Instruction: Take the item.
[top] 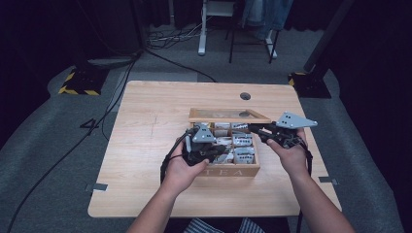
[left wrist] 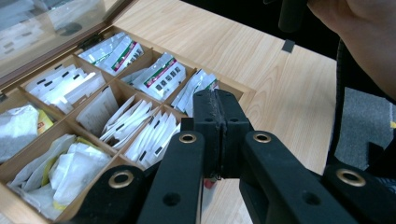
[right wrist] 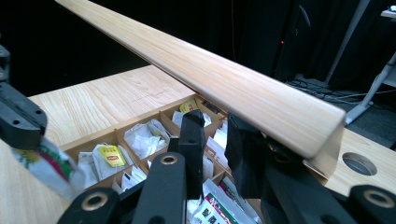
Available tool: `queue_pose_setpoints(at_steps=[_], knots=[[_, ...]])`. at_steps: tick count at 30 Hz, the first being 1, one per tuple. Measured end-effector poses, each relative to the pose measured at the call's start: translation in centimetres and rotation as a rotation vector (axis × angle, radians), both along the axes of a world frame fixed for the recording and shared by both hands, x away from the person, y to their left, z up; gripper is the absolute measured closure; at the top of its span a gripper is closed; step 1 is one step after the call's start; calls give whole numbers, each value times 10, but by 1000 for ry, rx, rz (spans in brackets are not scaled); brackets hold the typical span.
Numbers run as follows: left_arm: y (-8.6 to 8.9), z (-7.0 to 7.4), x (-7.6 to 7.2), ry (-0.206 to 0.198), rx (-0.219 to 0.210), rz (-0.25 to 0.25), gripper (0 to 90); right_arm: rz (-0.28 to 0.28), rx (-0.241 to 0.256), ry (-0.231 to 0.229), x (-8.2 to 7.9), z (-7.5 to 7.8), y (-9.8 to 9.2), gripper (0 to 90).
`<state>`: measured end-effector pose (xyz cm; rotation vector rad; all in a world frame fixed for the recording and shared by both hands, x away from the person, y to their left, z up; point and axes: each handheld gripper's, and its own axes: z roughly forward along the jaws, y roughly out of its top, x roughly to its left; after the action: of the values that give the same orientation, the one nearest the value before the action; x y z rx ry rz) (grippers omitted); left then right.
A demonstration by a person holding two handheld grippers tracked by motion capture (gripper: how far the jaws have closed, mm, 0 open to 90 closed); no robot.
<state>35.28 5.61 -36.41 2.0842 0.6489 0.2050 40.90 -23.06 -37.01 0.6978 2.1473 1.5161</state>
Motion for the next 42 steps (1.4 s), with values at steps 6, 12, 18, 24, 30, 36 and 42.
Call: queue_pose_setpoints(at_steps=[6, 12, 18, 24, 30, 36, 42], knots=[[3, 3, -9, -22, 24, 12, 900, -5, -6, -9, -1, 0, 0, 780], [14, 10, -18, -59, 46, 45, 900, -1, 1, -7, 0, 0, 0, 779], [40, 13, -21, -63, 53, 107, 900, -1, 0, -6, -1, 0, 0, 779], [68, 9, -24, -42, 62, 186, 900, -4, 1, -7, -1, 0, 0, 779], [95, 0, -24, -11, 45, 247, 900, -5, 0, -6, -1, 0, 1, 779], [113, -10, -23, 20, 50, 299, 900, -4, 0, -4, -1, 0, 1, 779], [129, -22, -18, 52, 60, 346, 900, -4, -1, -3, -1, 0, 0, 779]])
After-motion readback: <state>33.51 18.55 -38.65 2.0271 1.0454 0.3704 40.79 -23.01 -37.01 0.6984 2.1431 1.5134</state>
